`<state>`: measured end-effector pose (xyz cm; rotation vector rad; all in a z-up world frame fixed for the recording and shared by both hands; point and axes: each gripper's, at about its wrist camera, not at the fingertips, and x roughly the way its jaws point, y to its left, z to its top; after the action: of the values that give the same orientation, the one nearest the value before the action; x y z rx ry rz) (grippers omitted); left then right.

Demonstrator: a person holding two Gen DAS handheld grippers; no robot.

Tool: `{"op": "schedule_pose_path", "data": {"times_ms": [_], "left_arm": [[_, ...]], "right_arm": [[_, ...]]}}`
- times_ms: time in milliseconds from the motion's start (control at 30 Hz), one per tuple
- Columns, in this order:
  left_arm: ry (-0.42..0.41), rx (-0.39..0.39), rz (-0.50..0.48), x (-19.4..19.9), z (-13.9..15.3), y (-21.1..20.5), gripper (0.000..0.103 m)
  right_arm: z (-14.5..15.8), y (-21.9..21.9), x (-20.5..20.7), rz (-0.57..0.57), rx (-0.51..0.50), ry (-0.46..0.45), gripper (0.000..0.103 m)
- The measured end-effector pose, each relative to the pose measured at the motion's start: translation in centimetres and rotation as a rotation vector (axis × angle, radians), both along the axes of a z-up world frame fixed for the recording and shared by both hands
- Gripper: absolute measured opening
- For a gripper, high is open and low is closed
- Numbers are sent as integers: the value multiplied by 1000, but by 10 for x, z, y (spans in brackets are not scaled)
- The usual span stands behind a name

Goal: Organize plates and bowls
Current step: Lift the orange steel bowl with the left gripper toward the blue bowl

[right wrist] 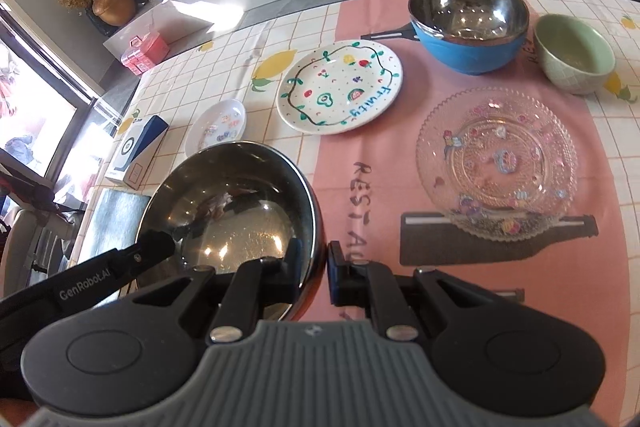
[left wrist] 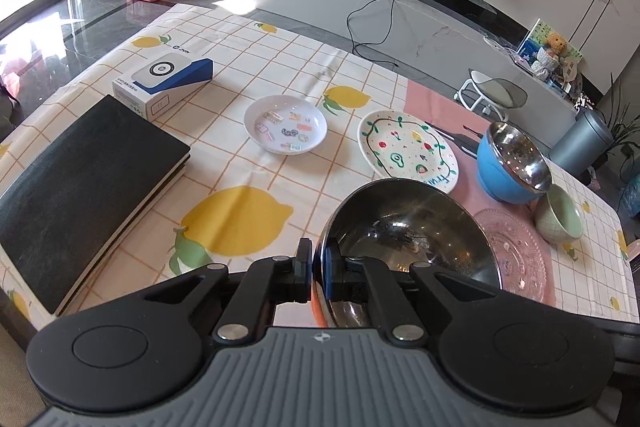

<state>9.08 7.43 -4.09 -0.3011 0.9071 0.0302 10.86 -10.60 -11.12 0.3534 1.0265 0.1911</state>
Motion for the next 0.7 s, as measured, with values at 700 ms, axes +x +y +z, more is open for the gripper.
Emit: {"op": "schedule_pose_path", "data": {"times_ms": [700], "left_arm": [[59,-17,-39,-45,-34,-35,6]], "right_arm": [[-28,-40,-64,-59,-13,74,11]]}}
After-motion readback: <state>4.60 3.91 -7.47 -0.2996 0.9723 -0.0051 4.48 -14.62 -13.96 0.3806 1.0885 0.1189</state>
